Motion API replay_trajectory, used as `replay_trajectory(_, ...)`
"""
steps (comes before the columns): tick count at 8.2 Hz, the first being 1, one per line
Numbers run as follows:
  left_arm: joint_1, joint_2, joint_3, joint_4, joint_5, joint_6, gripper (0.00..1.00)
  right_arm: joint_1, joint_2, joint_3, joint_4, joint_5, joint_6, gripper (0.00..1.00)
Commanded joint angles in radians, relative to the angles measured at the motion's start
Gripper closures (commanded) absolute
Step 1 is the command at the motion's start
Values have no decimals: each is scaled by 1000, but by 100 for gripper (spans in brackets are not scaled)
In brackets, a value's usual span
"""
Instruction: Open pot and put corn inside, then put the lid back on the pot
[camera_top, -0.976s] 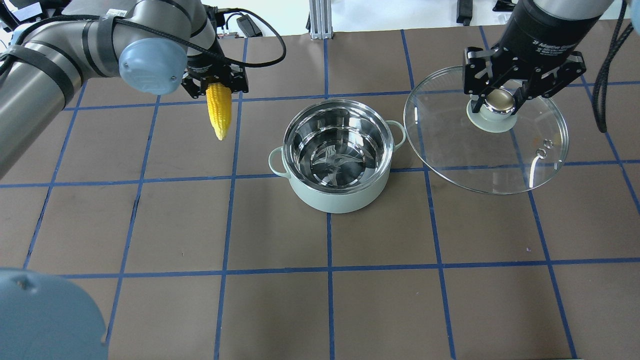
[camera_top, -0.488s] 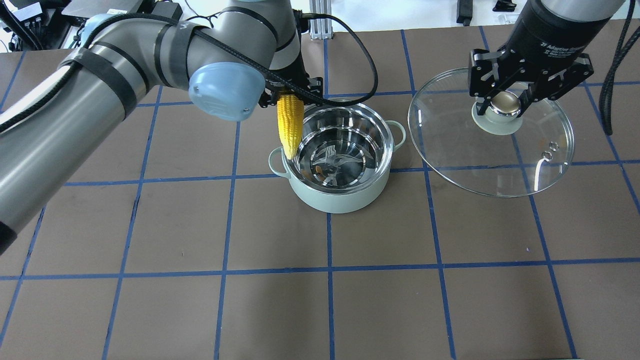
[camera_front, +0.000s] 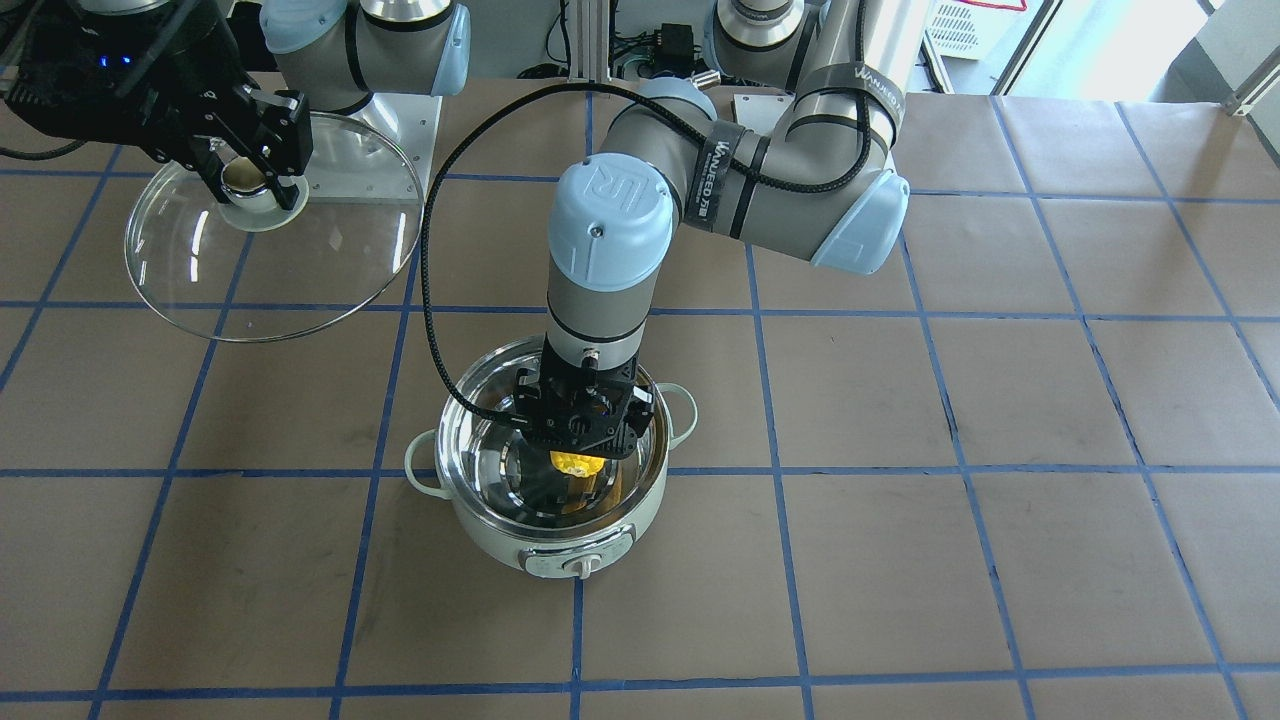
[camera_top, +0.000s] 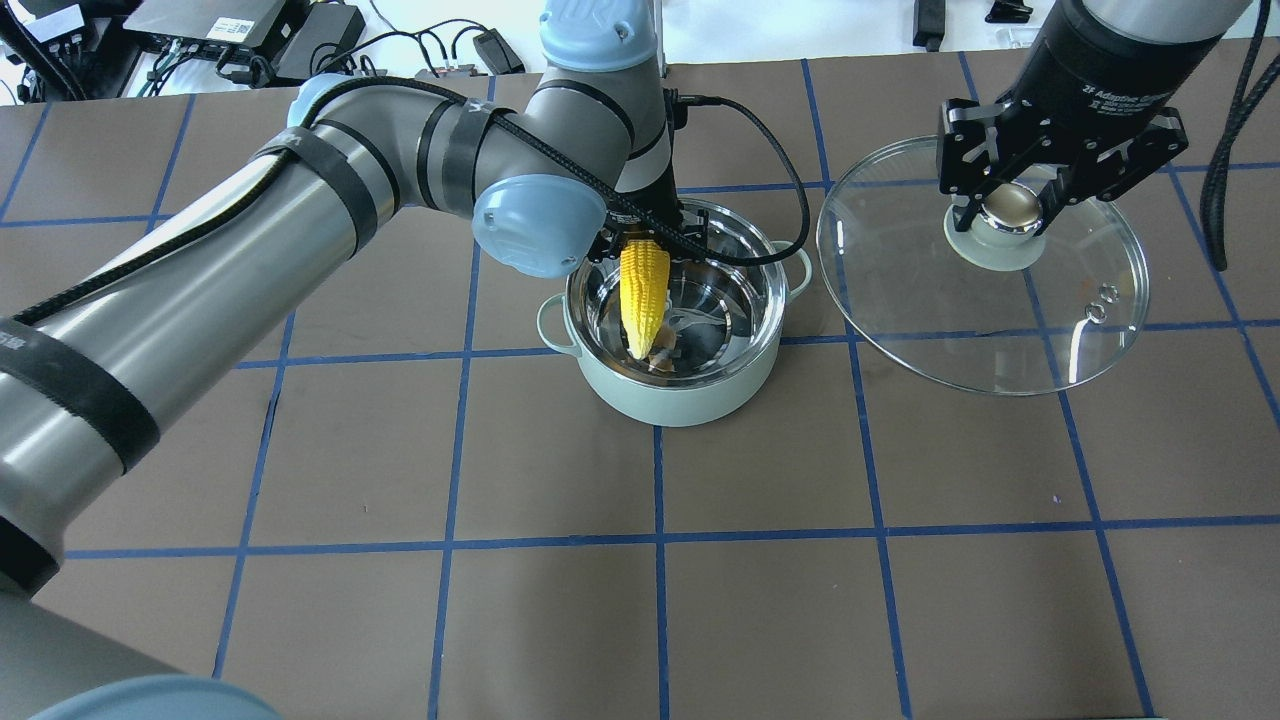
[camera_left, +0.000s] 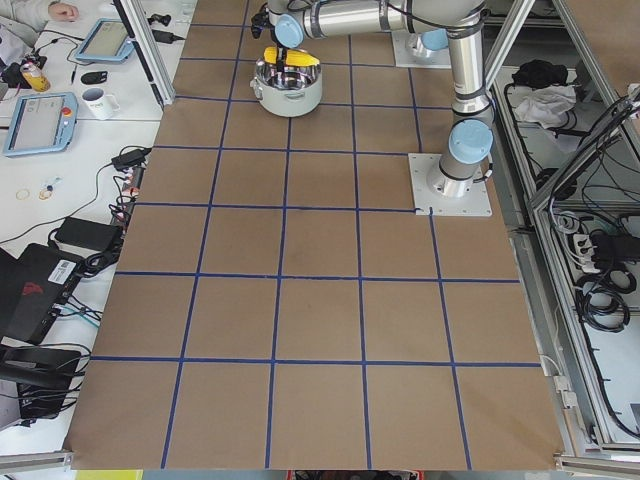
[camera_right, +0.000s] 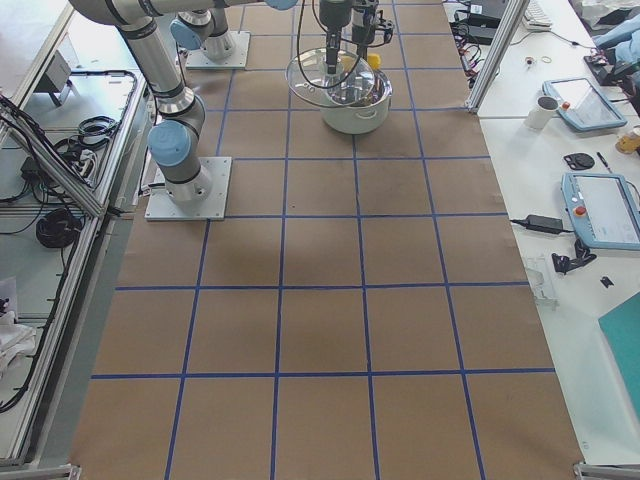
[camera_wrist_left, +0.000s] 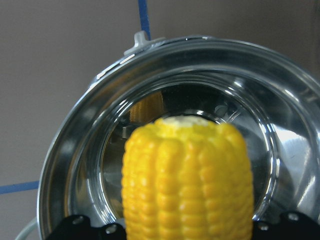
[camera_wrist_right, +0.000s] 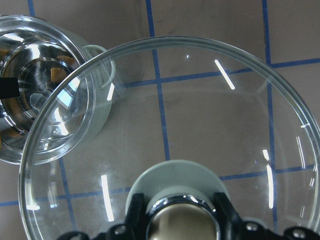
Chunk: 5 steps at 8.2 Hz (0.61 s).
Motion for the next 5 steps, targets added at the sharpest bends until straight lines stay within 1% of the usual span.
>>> replay_trajectory(1,-8,-64,1,34,-8,4,100,0,0,0,-2,5,-1,92)
replay_trajectory(2,-11,-75,1,55,-10,7,74,0,0,0,0,2,-2,92)
replay_trajectory(3,-11,-75,1,58,-10,15,27,1,-2,0,0,2,-2,92)
replay_trajectory(4,-13,-73,1,64,-8,1,0,1,-2,2,-2,5,-5,92)
replay_trajectory(5,-24,-64,3,60,-7,-2,0,1,0,2,-2,12,-6,92)
